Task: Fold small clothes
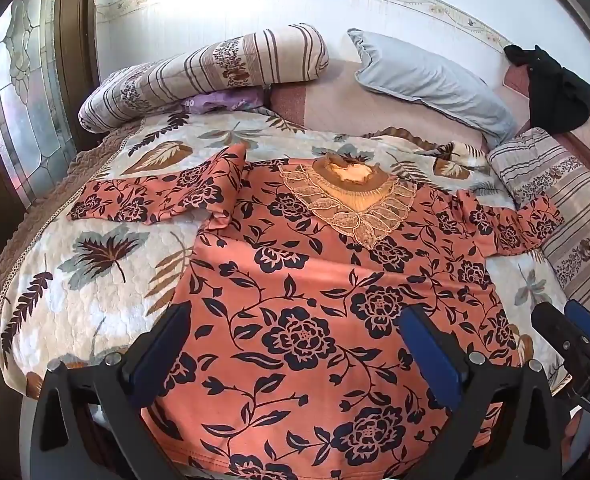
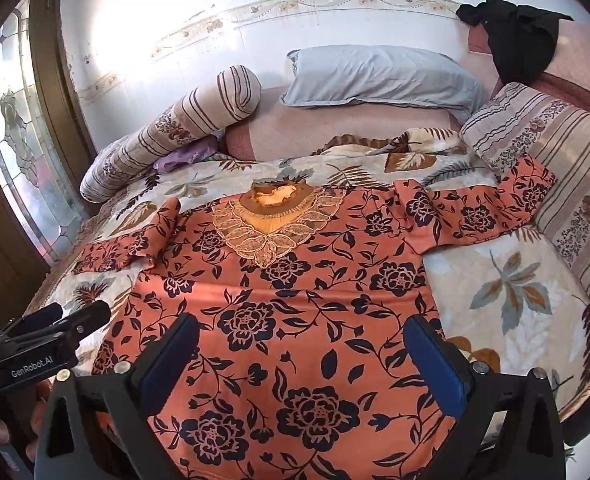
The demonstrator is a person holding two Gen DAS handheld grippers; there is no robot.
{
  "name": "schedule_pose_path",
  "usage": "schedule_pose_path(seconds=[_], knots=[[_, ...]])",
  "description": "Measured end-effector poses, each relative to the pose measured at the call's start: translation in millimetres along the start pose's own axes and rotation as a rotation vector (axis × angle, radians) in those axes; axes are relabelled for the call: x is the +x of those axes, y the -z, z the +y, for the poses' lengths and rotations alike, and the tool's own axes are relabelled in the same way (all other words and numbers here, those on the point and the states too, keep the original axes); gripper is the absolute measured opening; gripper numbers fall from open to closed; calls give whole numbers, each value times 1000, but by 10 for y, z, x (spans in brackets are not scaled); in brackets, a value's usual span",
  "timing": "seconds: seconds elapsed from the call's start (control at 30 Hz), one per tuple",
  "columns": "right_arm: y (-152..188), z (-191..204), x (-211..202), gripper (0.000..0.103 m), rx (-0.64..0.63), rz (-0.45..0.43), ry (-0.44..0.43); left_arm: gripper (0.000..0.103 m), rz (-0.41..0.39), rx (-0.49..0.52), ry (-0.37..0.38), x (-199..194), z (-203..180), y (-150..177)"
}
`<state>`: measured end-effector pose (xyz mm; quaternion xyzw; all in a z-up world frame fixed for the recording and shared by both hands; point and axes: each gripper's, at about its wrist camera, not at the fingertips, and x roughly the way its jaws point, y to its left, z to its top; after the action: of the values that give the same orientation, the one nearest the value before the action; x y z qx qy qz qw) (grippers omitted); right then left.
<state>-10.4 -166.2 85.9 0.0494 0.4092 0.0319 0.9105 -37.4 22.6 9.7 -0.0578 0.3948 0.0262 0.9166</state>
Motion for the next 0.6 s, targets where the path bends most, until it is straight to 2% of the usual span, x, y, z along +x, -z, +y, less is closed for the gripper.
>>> schedule_pose_path(seconds=[0.6], knots=[[-26,38,-16,103,1,-7,-1,103,2,-1,0,-2,-1,3]])
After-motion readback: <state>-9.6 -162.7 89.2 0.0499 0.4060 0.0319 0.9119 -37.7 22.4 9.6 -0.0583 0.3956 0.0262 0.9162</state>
